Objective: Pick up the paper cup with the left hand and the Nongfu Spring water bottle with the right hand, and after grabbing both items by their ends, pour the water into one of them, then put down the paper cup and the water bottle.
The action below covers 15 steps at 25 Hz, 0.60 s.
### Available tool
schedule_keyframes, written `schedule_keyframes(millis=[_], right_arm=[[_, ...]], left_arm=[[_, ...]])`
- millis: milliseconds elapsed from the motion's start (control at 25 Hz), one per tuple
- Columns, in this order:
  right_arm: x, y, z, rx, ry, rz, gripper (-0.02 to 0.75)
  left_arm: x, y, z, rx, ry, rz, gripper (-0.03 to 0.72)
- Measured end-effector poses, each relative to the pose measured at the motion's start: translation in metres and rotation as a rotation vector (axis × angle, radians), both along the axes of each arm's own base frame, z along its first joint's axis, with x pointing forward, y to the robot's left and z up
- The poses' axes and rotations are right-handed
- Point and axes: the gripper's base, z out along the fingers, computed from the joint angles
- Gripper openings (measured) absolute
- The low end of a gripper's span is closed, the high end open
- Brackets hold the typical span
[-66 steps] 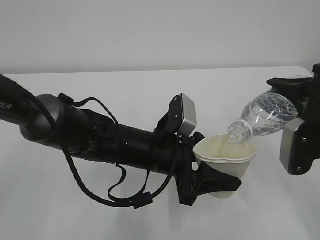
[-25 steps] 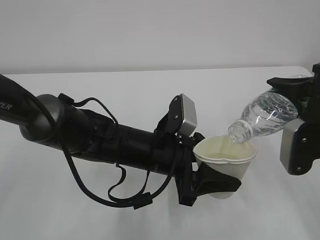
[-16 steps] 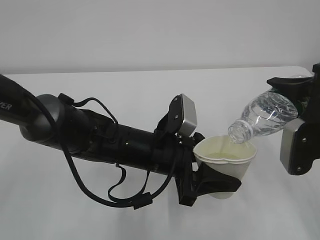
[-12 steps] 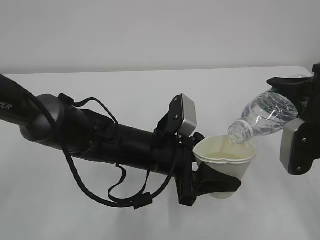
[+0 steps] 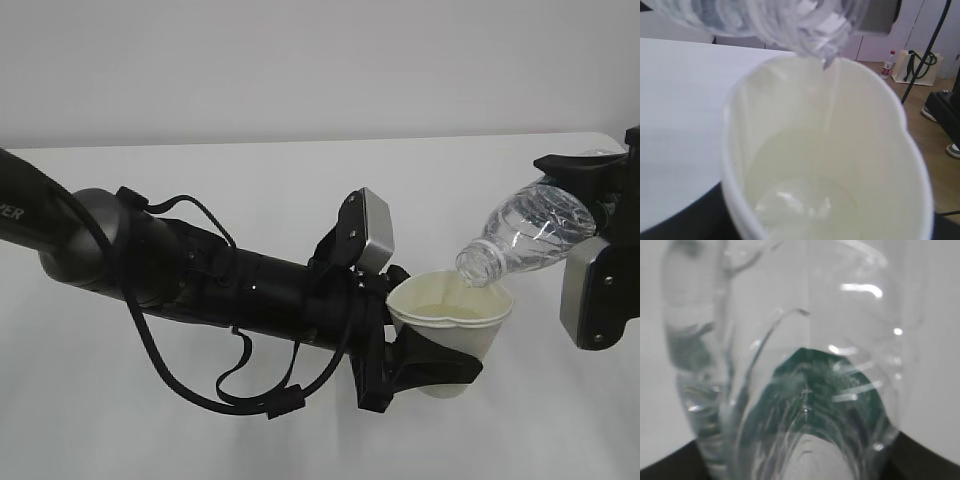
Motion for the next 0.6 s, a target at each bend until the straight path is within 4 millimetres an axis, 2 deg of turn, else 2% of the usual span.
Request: schedule_keyframes(millis=[600], right_arm=[[0.0001, 0.0, 0.0002, 0.0, -0.001, 0.0, 0.421]], left_arm=[[0.0, 0.0, 0.0, 0.0, 0.0, 0.0, 0.421]])
